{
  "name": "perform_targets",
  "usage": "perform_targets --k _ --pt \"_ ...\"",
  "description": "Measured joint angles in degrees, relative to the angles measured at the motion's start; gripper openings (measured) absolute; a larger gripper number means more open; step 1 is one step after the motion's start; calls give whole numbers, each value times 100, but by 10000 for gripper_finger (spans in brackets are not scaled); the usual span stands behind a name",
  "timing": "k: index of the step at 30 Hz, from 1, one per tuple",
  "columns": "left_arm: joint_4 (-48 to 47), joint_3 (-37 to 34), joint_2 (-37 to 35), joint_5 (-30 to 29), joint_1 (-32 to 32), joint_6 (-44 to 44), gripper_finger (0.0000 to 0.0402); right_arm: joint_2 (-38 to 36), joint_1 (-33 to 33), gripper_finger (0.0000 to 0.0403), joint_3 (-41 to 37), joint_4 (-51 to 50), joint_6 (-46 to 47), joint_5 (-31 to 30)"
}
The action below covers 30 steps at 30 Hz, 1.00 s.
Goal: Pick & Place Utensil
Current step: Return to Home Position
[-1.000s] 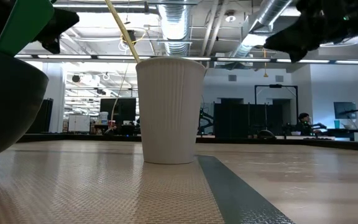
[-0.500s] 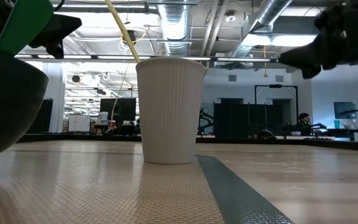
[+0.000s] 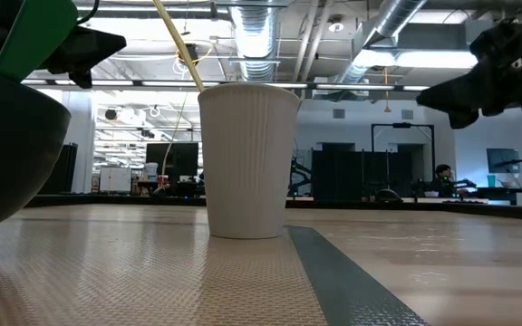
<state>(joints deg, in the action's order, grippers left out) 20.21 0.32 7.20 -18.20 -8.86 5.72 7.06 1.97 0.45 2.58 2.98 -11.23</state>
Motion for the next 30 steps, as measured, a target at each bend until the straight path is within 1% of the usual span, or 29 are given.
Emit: perform_targets --k 3,11,16,20,25,30 --pt "-8 0 1 3 -2 -19 11 -11 60 74 -2 -17 68 87" --pt "-325 0 4 5 -2 -151 9 5 101 74 -4 -8 206 84" --pt "-809 0 4 37 -2 -151 9 5 101 74 -7 -8 206 84" --pt "-1134 2 2 204 -2 -200 7 5 101 74 -9 -8 206 82" --pt "-1167 1 2 600 -3 -169 10 7 101 74 -9 -8 206 82" --pt "-1364 2 4 555 -4 -169 7 7 101 74 -10 -8 205 80"
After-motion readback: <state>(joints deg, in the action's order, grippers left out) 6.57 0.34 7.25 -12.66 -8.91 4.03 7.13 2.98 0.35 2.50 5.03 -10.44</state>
